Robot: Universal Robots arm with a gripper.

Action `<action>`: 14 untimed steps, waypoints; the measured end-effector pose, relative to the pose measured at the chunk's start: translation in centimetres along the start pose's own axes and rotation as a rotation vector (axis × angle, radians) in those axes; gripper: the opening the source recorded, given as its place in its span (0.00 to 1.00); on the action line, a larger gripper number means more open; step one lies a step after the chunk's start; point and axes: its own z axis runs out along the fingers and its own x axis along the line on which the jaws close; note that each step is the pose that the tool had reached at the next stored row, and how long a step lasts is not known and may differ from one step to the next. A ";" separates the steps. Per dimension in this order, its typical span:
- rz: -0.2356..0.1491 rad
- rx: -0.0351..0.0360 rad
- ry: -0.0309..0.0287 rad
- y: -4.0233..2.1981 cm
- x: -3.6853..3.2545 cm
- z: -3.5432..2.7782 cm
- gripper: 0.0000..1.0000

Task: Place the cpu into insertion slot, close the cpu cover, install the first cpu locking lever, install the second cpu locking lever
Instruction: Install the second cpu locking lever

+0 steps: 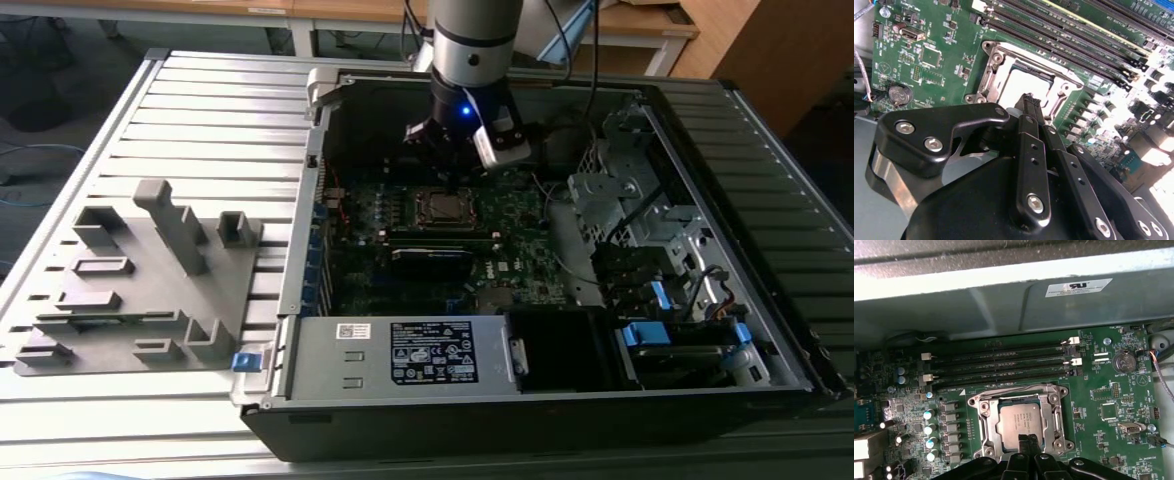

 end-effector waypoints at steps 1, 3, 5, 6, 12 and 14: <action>0.000 -0.0001 0.0000 0.00 0.00 -0.04 0.11; 0.000 -0.0001 0.0000 0.00 0.00 -0.13 0.11; 0.000 -0.0004 -0.0001 0.01 -0.01 -0.18 0.11; 0.000 -0.0004 -0.0001 0.01 0.00 -0.18 0.11; 0.000 0.0003 0.0002 0.00 0.00 -0.28 0.11; 0.000 -0.0003 -0.0001 0.01 -0.01 -0.33 0.11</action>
